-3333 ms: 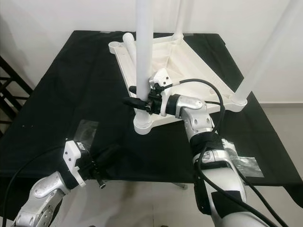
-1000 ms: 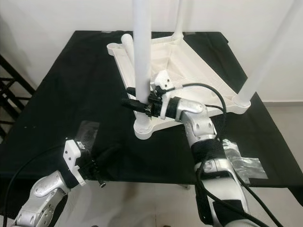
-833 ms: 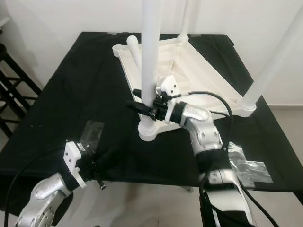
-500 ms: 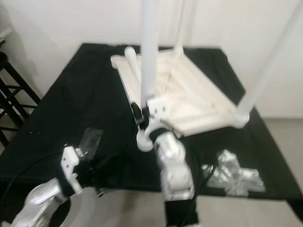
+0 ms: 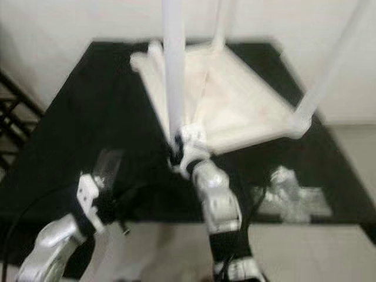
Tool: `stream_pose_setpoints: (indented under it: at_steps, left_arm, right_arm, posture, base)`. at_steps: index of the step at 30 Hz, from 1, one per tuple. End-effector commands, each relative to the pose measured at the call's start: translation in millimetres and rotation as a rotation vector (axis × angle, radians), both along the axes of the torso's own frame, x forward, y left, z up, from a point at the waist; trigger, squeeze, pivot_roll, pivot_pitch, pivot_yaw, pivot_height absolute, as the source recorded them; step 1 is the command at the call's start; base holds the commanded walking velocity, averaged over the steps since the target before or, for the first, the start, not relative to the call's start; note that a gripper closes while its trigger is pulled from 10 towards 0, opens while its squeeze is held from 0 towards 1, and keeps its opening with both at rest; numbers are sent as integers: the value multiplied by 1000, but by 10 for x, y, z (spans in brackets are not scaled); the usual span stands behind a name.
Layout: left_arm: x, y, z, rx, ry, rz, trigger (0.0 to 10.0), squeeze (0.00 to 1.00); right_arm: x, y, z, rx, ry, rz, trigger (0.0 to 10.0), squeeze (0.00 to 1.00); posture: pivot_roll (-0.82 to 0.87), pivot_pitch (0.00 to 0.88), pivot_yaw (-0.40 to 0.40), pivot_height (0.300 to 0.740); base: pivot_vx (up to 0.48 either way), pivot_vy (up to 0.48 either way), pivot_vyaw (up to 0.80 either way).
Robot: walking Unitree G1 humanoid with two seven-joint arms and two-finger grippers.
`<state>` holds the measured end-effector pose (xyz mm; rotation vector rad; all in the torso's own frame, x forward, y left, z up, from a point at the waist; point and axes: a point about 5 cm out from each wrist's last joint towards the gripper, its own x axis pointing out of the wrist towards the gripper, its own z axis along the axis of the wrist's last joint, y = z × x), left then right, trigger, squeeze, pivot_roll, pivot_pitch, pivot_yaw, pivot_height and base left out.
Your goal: Building children table
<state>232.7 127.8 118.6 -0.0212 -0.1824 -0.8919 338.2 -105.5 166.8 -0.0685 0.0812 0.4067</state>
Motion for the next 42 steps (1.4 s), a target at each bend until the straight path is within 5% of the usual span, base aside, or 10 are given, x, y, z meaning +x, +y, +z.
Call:
stream_pose_setpoints:
  at_steps: [1, 2, 3, 16, 17, 19, 20, 30, 37, 42]
  left_arm:
    - [-13, 17, -29, -2, 19, 6, 10000, 0]
    - [-10, 15, -30, -2, 19, 5, 10000, 0]
    - [-7, 13, -30, -3, 19, 5, 10000, 0]
    - [8, -19, -43, -7, 16, 10, 10000, 0]
    - [8, -23, -43, -7, 15, 10, 10000, 0]
    - [9, -27, -43, -7, 15, 10, 10000, 0]
    - [9, -30, -42, -6, 14, 11, 10000, 0]
    - [3, -29, -39, -7, 13, 9, 10000, 0]
    - [-4, -20, -34, -6, 16, 6, 10000, 0]
    - [-5, 18, -21, -9, 19, 11, 10000, 0]
  right_arm:
    - [38, -51, 93, 28, -35, 10, 10000, 1000]
    - [85, -65, 190, 32, -67, 63, 10000, 1000]
    - [119, -79, 268, 10, -97, 169, 10000, 0]
    - [214, -241, 352, -66, -62, 648, 10000, 0]
    - [254, -262, 368, -70, -59, 642, 2078, 0]
    - [280, -277, 379, -72, -57, 639, 2078, 0]
    - [295, -286, 389, -79, -58, 654, 0, 0]
    - [254, -309, 340, -72, -64, 769, 0, 0]
    - [201, -350, 207, -74, -66, 627, 0, 0]
    - [-130, 24, -276, 19, 17, -52, 0, 0]
  posture:
    - [50, 149, 12, 740]
    - [50, 149, 12, 740]
    - [47, 146, 10, 740]
    - [59, 130, -2, 740]
    - [61, 131, -3, 740]
    - [63, 131, -5, 740]
    - [64, 132, -6, 740]
    - [45, 139, -1, 740]
    - [46, 147, 1, 740]
    - [31, 166, 10, 740]
  base:
    - [0, 0, 0]
    - [0, 0, 0]
    - [0, 0, 0]
    - [0, 0, 0]
    - [0, 0, 0]
    - [0, 0, 0]
    - [0, 0, 0]
    - [0, 0, 0]
    - [0, 0, 0]
    - [0, 0, 0]
